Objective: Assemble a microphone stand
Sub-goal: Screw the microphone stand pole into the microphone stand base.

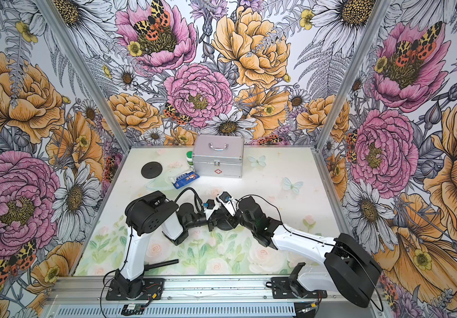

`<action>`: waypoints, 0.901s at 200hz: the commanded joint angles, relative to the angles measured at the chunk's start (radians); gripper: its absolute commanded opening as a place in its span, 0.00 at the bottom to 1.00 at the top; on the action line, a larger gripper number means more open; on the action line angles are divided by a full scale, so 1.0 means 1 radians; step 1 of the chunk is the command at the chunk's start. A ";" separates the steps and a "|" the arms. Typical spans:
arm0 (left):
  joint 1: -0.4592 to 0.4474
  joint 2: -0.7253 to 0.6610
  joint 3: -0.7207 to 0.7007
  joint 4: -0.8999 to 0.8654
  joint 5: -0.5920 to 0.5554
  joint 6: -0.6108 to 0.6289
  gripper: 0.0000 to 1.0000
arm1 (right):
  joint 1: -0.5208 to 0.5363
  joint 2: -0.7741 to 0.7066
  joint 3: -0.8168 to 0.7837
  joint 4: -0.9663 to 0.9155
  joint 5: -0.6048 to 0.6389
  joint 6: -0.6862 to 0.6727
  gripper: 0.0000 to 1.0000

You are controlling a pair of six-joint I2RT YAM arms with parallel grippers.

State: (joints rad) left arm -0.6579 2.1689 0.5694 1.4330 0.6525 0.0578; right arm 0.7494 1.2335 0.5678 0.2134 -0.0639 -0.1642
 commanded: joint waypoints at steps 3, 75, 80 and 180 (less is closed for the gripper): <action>-0.008 0.026 -0.005 -0.022 0.036 0.009 0.23 | -0.099 -0.065 -0.006 -0.139 -0.335 -0.221 0.34; 0.001 0.024 -0.004 -0.021 0.057 0.010 0.22 | -0.312 0.168 0.185 -0.241 -0.841 -0.389 0.36; 0.002 0.024 -0.005 -0.020 0.059 0.010 0.22 | -0.314 0.184 0.201 -0.242 -0.841 -0.392 0.36; 0.004 0.029 -0.005 -0.021 0.073 0.015 0.23 | -0.317 0.271 0.220 -0.087 -0.734 -0.232 0.00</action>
State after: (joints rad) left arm -0.6567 2.1696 0.5694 1.4292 0.6682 0.0620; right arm 0.4305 1.5242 0.8536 -0.0113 -0.9581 -0.5209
